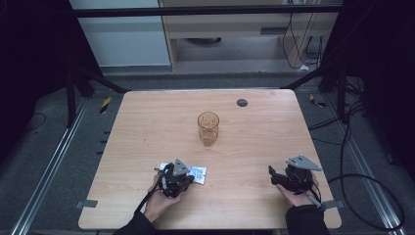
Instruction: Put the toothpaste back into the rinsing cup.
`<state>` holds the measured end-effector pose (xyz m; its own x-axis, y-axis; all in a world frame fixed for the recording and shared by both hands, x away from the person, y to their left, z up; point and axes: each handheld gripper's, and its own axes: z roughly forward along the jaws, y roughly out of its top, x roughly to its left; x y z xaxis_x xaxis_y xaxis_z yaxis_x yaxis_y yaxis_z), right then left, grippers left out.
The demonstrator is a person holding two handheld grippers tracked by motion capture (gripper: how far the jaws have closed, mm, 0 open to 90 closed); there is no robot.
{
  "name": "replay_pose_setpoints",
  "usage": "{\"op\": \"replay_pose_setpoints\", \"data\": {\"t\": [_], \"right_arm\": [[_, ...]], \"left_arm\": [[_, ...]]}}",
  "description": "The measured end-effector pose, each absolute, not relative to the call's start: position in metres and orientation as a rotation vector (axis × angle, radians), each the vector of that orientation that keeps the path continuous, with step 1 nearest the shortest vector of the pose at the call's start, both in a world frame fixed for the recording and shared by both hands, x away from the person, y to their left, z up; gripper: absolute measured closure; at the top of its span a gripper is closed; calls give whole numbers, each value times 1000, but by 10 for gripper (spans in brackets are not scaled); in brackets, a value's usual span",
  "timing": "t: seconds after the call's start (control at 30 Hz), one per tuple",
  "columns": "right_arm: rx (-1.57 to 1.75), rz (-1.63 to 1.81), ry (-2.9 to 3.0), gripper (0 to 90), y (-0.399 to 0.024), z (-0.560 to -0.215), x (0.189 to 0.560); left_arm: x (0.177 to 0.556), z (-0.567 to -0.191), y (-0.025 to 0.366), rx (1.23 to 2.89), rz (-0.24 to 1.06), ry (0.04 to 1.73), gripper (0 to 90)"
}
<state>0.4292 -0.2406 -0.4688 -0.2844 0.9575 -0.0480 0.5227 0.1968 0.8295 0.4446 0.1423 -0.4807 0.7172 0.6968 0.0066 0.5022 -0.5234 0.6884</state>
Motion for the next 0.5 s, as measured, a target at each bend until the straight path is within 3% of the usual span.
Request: {"op": "replay_pose_setpoints", "data": {"t": [0.33, 0.5], "right_arm": [[1376, 962, 1902, 232, -240, -471, 432], [1383, 959, 1904, 235, -239, -472, 431]], "left_arm": [[480, -442, 182, 2136, 451, 965, 891], [504, -456, 199, 2184, 446, 1062, 889]]}}
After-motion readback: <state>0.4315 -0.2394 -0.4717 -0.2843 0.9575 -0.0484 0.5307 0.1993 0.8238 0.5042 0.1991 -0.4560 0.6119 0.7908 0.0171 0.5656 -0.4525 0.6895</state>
